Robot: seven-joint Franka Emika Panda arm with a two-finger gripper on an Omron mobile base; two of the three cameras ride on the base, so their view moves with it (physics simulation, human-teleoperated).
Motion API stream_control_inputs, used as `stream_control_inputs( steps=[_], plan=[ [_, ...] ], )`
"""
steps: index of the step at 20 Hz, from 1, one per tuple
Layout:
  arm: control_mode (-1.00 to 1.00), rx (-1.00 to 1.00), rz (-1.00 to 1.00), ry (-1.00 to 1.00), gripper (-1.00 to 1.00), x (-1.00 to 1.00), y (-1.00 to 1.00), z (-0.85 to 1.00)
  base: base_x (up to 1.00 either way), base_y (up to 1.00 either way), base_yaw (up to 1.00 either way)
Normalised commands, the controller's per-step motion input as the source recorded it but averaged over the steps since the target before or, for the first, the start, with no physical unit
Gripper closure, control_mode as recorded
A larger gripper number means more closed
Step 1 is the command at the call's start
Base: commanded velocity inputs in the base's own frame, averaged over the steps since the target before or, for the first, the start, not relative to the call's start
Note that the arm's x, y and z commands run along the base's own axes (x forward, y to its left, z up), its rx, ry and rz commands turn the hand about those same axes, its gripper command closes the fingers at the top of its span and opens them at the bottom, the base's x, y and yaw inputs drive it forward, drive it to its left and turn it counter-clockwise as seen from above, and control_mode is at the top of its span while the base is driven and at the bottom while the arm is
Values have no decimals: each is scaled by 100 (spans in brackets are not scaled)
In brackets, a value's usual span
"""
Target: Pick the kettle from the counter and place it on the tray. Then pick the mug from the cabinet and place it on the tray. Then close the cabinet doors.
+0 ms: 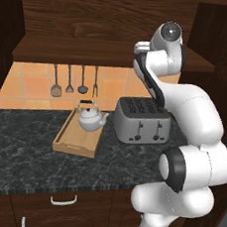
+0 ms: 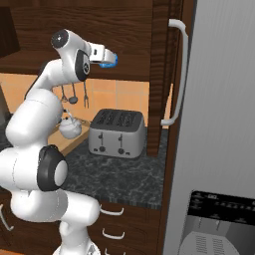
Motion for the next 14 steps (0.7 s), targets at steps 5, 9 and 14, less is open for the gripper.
stream_control_inputs(
  steps=[5, 9, 14],
  plan=[
    [-100, 1, -3, 0, -100, 23, -2, -1, 0, 0, 0],
    [-100, 1, -4, 0, -100, 18, 0, -3, 0, 0, 0],
    [-100, 0, -4, 0, -100, 4, -3, -7, 0, 0, 0]
  ],
)
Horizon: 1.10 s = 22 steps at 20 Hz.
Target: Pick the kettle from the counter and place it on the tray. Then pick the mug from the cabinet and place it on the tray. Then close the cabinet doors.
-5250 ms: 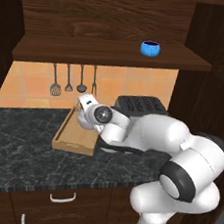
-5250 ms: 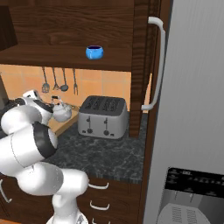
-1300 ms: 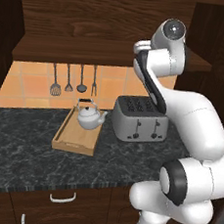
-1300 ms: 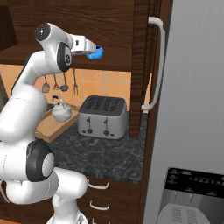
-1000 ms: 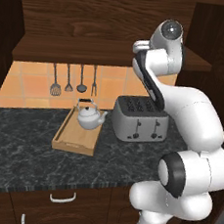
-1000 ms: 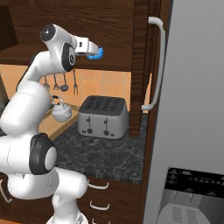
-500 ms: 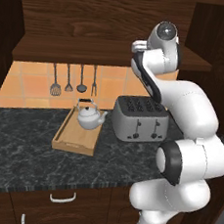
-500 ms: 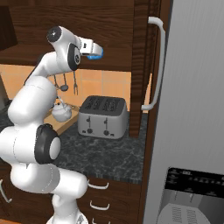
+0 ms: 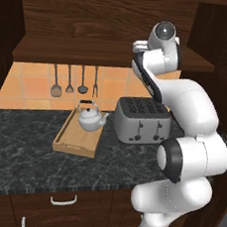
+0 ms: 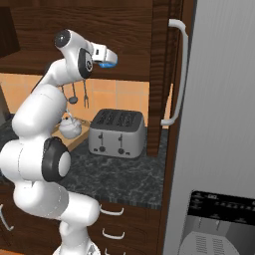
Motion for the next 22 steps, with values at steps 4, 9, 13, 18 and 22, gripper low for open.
stream_control_inputs(
  steps=[4, 9, 13, 18, 22],
  plan=[
    [-100, 0, -3, 0, -100, 5, -1, -6, 0, 0, 0],
    [-100, 1, -3, 0, -100, -1, 0, 0, 0, 0, 0],
    [-100, 1, -4, 0, 100, 0, -1, 0, 0, 0, 0],
    [-100, 0, -4, 0, 100, 2, -4, 0, 0, 0, 0],
    [-100, 0, -2, 0, 100, -8, 0, 0, 0, 0, 0]
  ],
)
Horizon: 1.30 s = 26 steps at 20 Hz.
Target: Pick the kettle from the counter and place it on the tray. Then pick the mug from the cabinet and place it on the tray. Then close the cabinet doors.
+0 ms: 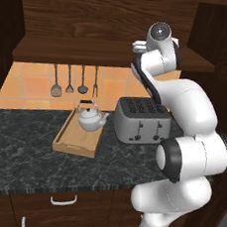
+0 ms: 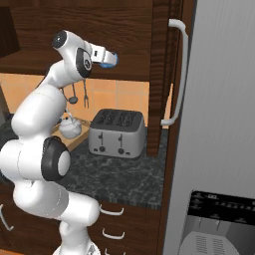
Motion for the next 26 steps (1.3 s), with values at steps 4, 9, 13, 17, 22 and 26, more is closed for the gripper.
stream_control_inputs(
  steps=[4, 9, 13, 17, 22, 26],
  plan=[
    [-100, 0, 0, -1, 100, -14, 0, 0, 0, 0, 0],
    [-100, 0, 0, -1, 100, -74, 5, 1, 0, 0, 0],
    [-100, 1, 1, 0, 100, -100, 22, 0, 0, 0, 0],
    [-100, 0, 0, 0, 100, -100, 26, 0, 0, 0, 0],
    [-100, 0, 0, 0, 100, -97, 38, -6, 0, 0, 0],
    [-100, 2, 0, 6, 100, -81, 45, -27, 0, 0, 0]
  ],
)
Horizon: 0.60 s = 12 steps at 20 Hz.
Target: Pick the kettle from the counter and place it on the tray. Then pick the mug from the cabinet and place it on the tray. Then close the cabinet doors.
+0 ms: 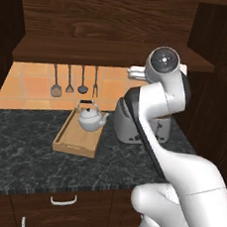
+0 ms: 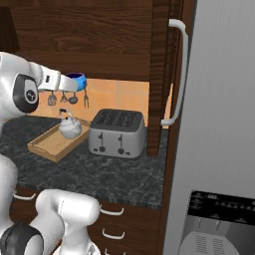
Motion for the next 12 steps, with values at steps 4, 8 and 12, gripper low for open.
stream_control_inputs(
  steps=[4, 8, 12],
  plan=[
    [-100, 1, 4, 5, 100, -66, 52, -53, 0, 0, 0],
    [-100, 16, 9, 22, 100, -10, 53, -76, 0, 0, 0],
    [-100, 5, 10, 5, 100, -1, 53, -83, 0, 0, 0]
  ],
)
